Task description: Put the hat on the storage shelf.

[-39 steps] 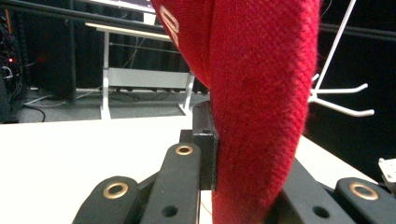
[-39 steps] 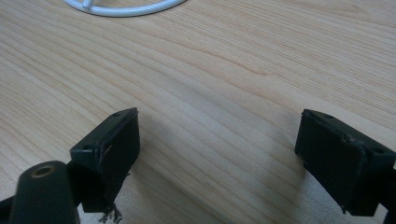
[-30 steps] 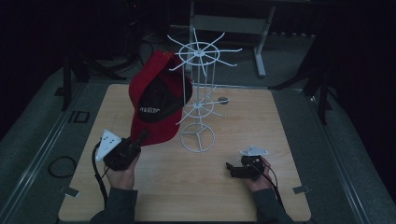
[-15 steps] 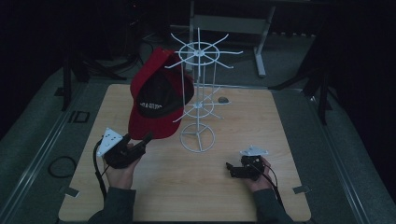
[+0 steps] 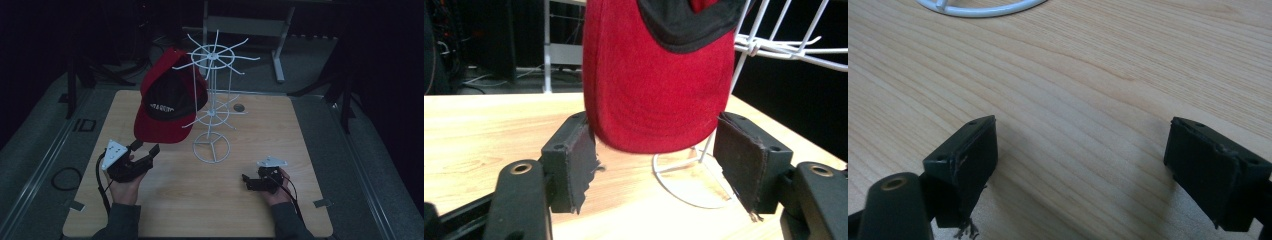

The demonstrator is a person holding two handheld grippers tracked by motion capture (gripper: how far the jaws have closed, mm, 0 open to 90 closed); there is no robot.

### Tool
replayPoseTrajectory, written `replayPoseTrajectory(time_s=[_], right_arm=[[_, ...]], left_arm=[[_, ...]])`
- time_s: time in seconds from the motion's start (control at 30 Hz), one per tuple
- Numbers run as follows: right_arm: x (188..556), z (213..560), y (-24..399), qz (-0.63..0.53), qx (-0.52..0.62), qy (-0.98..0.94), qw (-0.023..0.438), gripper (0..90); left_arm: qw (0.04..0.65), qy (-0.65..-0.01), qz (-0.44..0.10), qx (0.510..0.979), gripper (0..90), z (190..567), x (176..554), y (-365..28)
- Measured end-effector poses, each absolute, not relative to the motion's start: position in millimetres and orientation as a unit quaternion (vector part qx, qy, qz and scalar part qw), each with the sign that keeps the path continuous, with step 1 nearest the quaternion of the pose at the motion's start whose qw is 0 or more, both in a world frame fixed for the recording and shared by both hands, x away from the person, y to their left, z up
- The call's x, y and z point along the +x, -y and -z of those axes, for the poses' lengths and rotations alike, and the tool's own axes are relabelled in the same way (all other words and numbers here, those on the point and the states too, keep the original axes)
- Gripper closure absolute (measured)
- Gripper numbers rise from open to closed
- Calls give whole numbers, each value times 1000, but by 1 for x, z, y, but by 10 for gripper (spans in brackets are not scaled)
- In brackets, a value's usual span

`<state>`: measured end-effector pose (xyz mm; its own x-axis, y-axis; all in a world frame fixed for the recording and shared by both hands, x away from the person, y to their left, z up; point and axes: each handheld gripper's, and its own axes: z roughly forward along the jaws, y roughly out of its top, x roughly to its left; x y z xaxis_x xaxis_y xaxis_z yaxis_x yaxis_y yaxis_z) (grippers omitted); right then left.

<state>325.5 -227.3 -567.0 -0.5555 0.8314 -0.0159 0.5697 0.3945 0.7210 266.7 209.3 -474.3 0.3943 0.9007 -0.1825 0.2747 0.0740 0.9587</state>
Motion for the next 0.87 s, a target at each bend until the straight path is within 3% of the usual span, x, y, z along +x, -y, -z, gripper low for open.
replayPoseTrajectory(time_s=[0.87], right_arm=[[325,567,227,-342,431,-813,191,137]], left_arm=[[550,-504,-274,607,307,489,269,-232]])
